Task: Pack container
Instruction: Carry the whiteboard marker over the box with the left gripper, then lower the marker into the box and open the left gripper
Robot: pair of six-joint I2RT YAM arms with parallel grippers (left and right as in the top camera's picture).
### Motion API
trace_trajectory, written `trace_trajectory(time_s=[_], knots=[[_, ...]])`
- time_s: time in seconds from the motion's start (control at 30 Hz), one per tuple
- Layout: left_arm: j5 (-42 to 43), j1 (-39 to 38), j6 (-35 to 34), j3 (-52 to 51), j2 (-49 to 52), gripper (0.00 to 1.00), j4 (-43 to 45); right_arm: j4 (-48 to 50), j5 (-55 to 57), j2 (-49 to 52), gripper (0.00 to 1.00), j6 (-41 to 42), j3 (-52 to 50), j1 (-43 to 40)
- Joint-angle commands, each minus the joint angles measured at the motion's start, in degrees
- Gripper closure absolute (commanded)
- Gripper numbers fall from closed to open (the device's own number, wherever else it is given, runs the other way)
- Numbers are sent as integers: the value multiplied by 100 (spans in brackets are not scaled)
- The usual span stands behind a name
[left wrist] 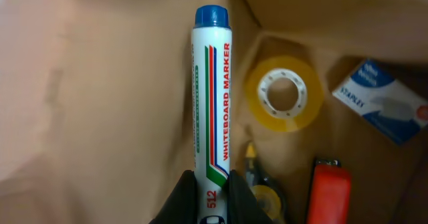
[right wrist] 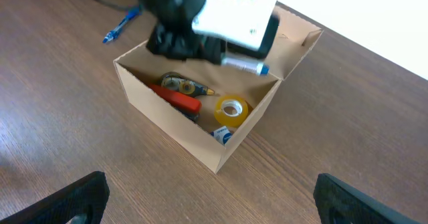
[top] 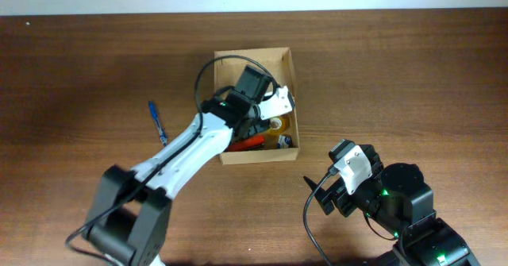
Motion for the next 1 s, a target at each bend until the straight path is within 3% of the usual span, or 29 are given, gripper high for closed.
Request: trace_trajectory(time_s=[0.0, 0.23, 0.57, 0.9, 0.97], knots=[[57, -20, 234, 46, 214, 98, 2, 15, 55, 7, 1, -24, -22, 48], [-280, -17, 479, 46, 479, 98, -2, 15, 55, 7, 1, -24, -22, 48], [-155, -28, 1150, 46, 501, 98, -459, 15, 55, 7, 1, -24, -22, 48], [232, -28, 1285, 46, 501, 98, -623, 15, 55, 7, 1, -24, -22, 48], [238, -28, 1283, 46, 501, 86, -623, 15, 55, 7, 1, -24, -22, 48]])
